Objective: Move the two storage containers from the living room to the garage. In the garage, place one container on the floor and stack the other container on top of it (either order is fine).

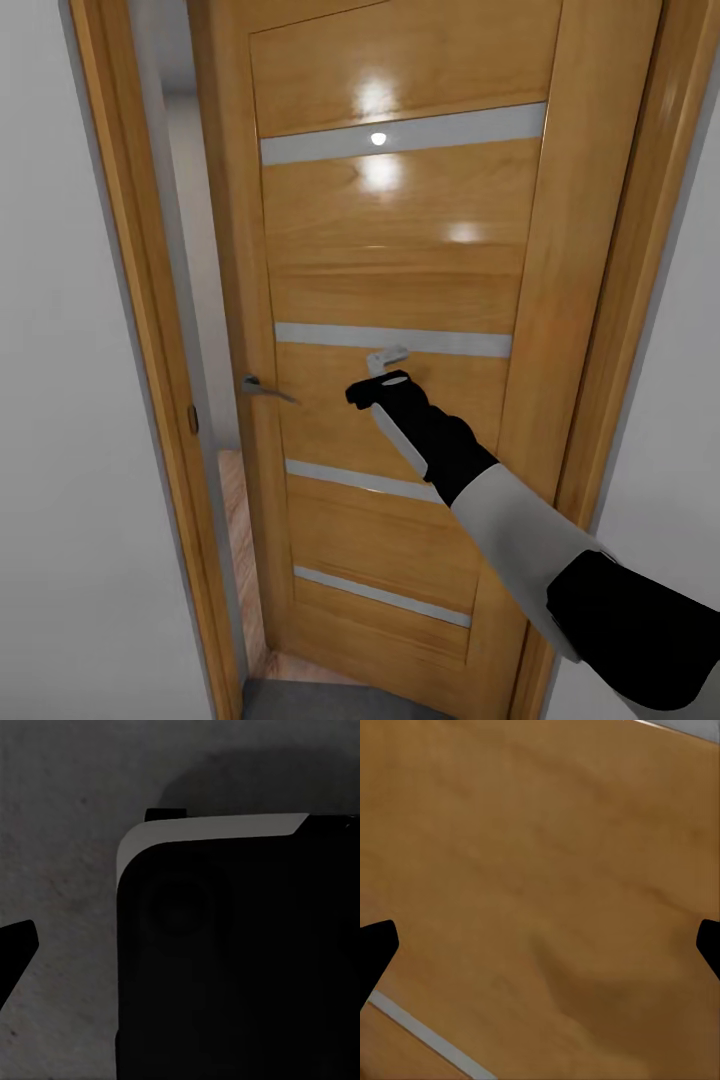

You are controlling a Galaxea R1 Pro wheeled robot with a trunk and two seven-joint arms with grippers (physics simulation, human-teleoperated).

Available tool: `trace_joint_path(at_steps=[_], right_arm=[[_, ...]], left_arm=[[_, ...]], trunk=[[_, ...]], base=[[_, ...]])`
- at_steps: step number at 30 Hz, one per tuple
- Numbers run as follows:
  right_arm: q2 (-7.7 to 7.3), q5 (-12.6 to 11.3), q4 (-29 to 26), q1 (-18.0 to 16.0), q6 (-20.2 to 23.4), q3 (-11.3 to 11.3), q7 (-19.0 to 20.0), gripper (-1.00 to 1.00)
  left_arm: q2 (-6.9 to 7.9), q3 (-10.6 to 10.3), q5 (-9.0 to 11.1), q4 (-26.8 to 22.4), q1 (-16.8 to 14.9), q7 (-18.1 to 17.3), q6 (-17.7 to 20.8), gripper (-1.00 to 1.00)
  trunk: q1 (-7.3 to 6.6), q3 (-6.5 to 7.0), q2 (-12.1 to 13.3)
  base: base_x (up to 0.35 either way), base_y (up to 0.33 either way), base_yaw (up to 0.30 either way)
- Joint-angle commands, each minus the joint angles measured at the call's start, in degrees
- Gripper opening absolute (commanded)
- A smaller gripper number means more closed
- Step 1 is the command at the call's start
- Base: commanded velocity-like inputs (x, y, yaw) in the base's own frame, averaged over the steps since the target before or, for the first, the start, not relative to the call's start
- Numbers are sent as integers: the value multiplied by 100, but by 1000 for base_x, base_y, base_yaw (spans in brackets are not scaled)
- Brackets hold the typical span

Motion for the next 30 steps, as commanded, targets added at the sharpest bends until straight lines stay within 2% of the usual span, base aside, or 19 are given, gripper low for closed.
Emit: trace_joint_path(at_steps=[1, 26, 30], right_arm=[[0, -56, -1, -6, 20, 16, -52, 100], [0, -63, 41, -6, -9, 5, 39, 100], [0, -57, 46, -6, -32, 10, 39, 100]], left_arm=[[2, 6, 2, 0, -2, 0, -16, 100], [-11, 13, 3, -4, -2, 4, -17, 100], [-19, 10, 2, -1, -2, -2, -16, 100]], trunk=[[0, -7, -4], [0, -7, -4], [0, -7, -4]], base=[[0, 0, 0], [0, 0, 0], [146, 0, 0]])
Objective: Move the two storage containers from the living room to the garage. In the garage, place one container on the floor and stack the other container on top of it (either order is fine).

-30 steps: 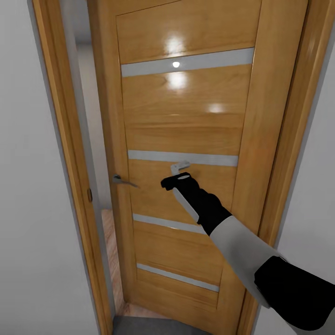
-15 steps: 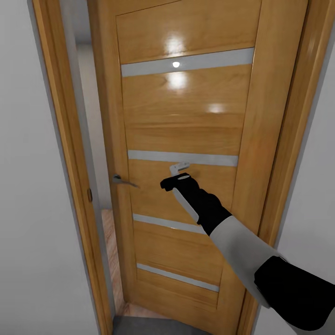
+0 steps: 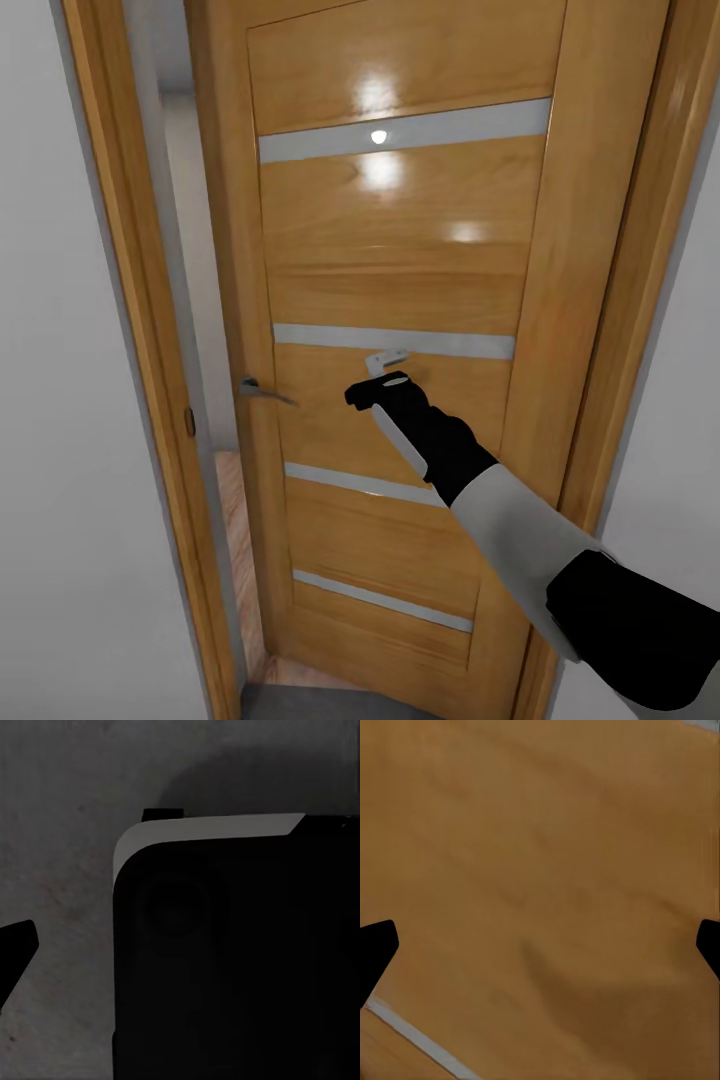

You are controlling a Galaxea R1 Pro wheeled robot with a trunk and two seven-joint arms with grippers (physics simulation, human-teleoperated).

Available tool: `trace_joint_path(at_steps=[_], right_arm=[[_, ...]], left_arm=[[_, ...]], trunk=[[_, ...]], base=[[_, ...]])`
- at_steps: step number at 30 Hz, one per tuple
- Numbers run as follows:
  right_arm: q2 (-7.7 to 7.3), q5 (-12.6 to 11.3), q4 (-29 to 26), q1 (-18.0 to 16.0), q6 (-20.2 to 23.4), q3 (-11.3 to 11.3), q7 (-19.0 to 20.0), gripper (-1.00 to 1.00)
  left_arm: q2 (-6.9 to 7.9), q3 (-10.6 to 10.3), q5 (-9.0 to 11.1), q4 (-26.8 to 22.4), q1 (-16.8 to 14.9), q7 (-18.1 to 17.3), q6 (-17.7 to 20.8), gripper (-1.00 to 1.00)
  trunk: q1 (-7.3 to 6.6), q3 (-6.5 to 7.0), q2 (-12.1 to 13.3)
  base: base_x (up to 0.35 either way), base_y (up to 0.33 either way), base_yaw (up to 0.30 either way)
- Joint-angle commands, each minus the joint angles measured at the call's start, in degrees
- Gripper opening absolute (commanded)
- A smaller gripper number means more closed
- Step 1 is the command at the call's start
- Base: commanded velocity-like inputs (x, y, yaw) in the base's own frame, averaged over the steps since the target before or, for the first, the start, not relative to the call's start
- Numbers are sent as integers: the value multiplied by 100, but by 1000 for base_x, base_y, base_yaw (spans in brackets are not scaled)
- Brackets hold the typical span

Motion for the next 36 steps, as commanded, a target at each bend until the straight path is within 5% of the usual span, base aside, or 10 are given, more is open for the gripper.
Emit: trace_joint_path(at_steps=[1, 13, 18, 27, 36], right_arm=[[0, -57, -2, -6, 9, 15, -55, 100], [0, -36, -9, -6, 21, 69, -34, 100], [0, -23, -10, -6, 5, 271, 312, 100], [0, -18, -74, -6, -2, 281, 806, 100], [0, -31, 476, -5, -196, 353, 960, 100]], left_arm=[[-5, 4, -11, 0, -2, -3, -15, 100], [-12, 2, -34, 1, -2, -5, -15, 100], [-12, 2, -34, 0, -2, -5, -15, 100], [-12, 1, -34, -7, -2, -5, -15, 100], [-16, 2, -34, -8, -2, -5, -15, 100]], trunk=[[2, -7, -3], [2, -7, -3], [2, -7, -3], [2, -7, -3], [2, -7, -3]], base=[[279, 0, 0], [164, 0, 0], [5, 0, 0], [0, 0, 0], [0, 0, 0]])
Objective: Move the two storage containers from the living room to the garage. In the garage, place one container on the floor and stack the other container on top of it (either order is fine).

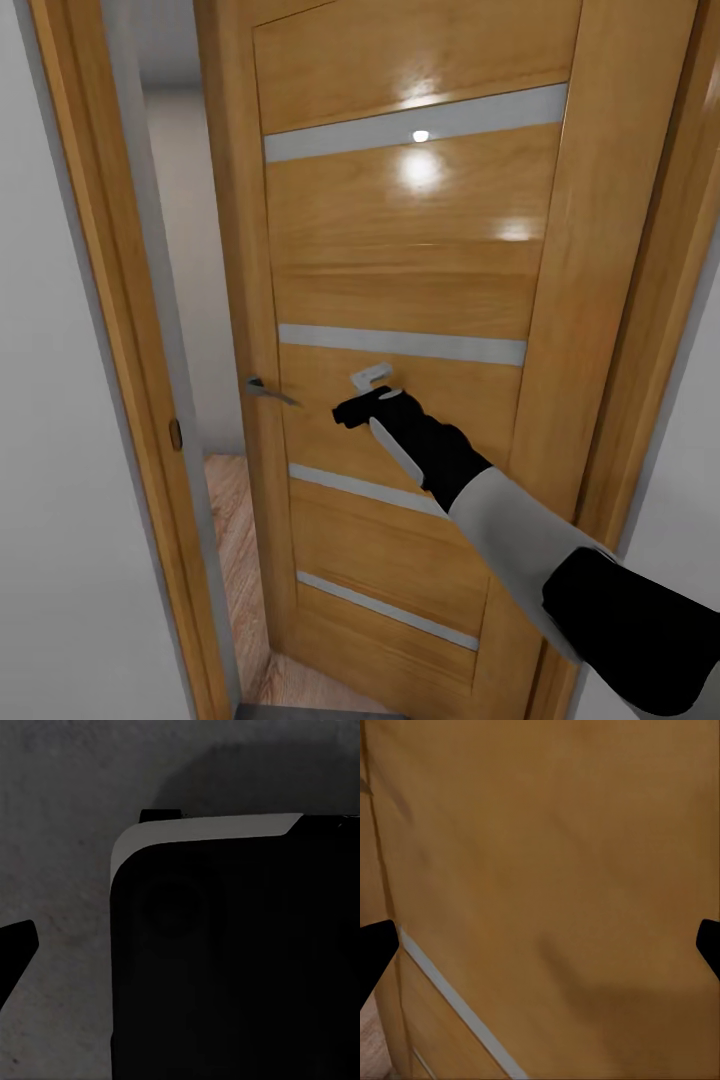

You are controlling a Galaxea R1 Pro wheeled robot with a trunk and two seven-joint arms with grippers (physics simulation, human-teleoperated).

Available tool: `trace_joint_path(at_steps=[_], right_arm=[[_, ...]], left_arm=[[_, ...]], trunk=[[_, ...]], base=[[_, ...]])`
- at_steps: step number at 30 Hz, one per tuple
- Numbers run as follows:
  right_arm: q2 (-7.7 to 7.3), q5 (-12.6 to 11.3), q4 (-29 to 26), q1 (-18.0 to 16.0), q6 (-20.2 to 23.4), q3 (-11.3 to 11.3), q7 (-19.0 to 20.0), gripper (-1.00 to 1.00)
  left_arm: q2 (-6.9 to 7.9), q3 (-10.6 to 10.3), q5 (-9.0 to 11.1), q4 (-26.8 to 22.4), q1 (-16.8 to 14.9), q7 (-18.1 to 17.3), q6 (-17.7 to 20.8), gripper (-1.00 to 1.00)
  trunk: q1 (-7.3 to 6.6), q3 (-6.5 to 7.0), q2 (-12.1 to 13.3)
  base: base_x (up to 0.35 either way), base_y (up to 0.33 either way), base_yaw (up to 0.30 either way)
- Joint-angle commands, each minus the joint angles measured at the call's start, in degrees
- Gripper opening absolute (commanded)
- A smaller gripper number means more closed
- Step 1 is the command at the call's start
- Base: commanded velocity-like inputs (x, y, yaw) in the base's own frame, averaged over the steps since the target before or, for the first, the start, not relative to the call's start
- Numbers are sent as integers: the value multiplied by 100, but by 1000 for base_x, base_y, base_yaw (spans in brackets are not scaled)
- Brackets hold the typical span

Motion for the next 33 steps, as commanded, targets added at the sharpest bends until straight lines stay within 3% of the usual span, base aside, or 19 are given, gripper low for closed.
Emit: trace_joint_path(at_steps=[1, 6, 12, 21, 26, 27, 33], right_arm=[[0, -55, 45, -7, -16, 16, -48, 100], [0, -50, 301, -8, -199, 22, -44, 100], [0, -40, 311, -8, -213, 23, -38, 100], [0, -13, 396, -10, -214, 32, -109, 100], [0, 124, 717, -33, -216, 62, -582, 100], [0, 157, 915, -167, -222, 66, -755, 100], [0, 166, 1226, -307, -407, 66, -790, 100]], left_arm=[[0, 6, -2, 0, -2, -3, -16, 100], [3, 4, 3, 0, -2, -17, -18, 100], [5, -2, -9, 0, -2, -45, -23, 100], [5, -3, -11, 0, -2, -46, -25, 100], [5, -3, -11, 0, -2, -46, -25, 100], [5, -3, -11, -1, -2, -46, -25, 100], [5, -3, -11, 0, -2, -46, -25, 100]], trunk=[[0, -6, -4], [0, -6, -4], [0, -6, -4], [0, -6, -4], [0, -6, -4], [0, -6, -4], [0, -6, -4]], base=[[0, 0, 0], [29, 0, 0], [235, 0, 0], [31, 0, 0], [1, 0, 0], [0, 0, 0], [0, 0, 0]])
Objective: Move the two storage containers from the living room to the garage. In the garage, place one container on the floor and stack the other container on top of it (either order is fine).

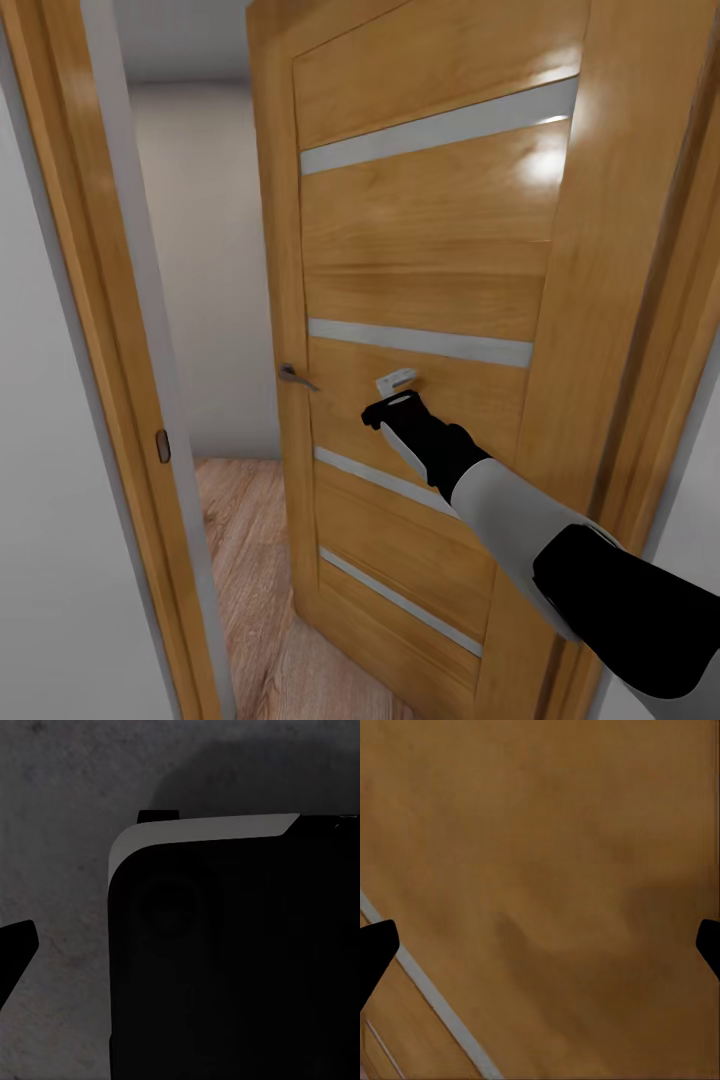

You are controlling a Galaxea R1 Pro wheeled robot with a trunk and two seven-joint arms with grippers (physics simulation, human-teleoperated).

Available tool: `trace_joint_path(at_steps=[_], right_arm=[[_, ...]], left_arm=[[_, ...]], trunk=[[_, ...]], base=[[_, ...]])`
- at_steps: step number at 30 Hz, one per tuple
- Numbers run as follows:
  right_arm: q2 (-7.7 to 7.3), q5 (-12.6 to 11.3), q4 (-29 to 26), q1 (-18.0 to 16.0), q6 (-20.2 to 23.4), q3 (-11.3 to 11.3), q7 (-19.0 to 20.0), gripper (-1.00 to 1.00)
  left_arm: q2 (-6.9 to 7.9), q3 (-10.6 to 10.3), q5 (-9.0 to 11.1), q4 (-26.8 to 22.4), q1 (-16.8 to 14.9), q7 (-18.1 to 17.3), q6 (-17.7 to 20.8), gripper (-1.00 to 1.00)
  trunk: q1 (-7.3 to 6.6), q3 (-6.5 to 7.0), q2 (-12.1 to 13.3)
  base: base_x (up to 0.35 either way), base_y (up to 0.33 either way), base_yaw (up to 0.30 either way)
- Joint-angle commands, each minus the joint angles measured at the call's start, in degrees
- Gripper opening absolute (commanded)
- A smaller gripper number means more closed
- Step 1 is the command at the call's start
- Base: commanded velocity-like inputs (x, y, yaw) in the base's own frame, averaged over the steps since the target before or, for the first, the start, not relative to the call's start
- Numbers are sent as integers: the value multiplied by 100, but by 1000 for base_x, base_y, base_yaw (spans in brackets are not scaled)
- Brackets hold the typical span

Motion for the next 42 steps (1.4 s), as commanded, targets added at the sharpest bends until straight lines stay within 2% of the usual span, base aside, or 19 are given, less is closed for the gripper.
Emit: trace_joint_path(at_steps=[1, 6, 9, 13, 15, 18, 20, 29, 37, 42], right_arm=[[0, -33, 8, -11, 13, 26, -58, 100], [0, -36, -91, -10, 5, 23, -44, 100], [0, -63, -545, -8, 66, 23, 28, 100], [0, -67, -721, -8, 98, 22, 154, 100], [0, -72, -813, -2, 83, 19, 309, 100], [0, -79, -931, 1, 76, 17, 778, 100], [0, -77, -948, 1, 85, 17, 856, 100], [0, -67, -955, 1, 96, 17, 724, 100], [0, -65, -956, 1, 95, 23, 705, 100], [0, -66, -816, 0, 96, 26, 278, 100]], left_arm=[[1, 8, -1, 0, -1, -7, -16, 100], [-1, 13, 31, 0, -1, 15, -9, 100], [-6, 21, 43, 0, -1, 23, -8, 100], [-7, 23, 46, 0, -1, 22, -7, 100], [-3, 26, 48, 0, -1, 20, -7, 100], [-1, 27, 46, 1, -1, 10, -7, 100], [0, 19, 33, 0, -1, -1, -7, 100], [1, 11, 2, 1, -1, -7, -7, 100], [-1, 15, 6, 1, -1, -7, -7, 100], [-7, 15, 6, 0, -1, -7, -7, 100]], trunk=[[0, -7, -4], [0, -7, -4], [0, -7, -4], [0, -7, -4], [0, -7, -4], [0, -7, -4], [0, -7, -4], [0, -7, -4], [0, -7, -4], [0, -7, -4]], base=[[0, 0, 0], [0, 0, 0], [0, 0, 0], [0, 0, 0], [0, 0, 0], [57, 0, 0], [247, 0, 0], [298, 0, 0], [47, 0, 0], [0, 0, 0]])
